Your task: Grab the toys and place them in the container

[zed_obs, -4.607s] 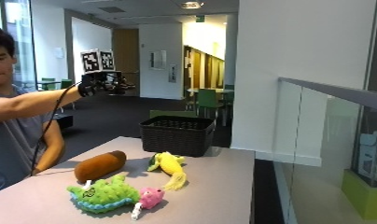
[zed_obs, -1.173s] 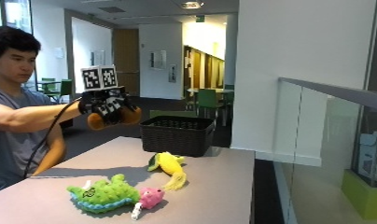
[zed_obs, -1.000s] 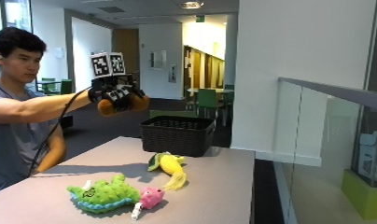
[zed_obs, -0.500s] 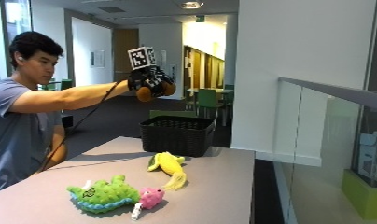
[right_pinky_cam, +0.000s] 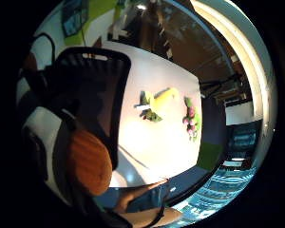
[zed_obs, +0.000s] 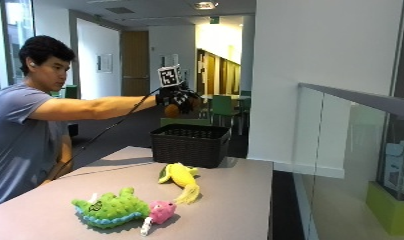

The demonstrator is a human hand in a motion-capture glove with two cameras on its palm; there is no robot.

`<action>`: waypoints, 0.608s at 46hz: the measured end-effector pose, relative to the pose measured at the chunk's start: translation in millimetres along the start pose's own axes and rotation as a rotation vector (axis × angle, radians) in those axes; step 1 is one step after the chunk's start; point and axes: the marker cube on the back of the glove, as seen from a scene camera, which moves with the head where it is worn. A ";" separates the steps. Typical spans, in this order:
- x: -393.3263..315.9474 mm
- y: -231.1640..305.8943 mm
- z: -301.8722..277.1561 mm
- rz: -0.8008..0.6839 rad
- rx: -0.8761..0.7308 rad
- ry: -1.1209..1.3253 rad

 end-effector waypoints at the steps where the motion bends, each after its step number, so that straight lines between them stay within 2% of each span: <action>1: -0.4 -0.7 1.5 0.006 -0.007 -0.014; 7: 2.9 -4.1 11.5 0.036 -0.056 -0.032; 12: -23.1 8.8 12.4 -0.057 -0.043 0.093; 15: -41.3 17.2 5.8 -0.004 -0.035 0.107; 22: 23.6 29.5 -22.6 0.023 -0.015 0.156; 26: 76.6 51.6 -38.7 -0.166 -0.016 0.143; 28: 127.7 58.8 -46.4 -0.080 0.003 0.209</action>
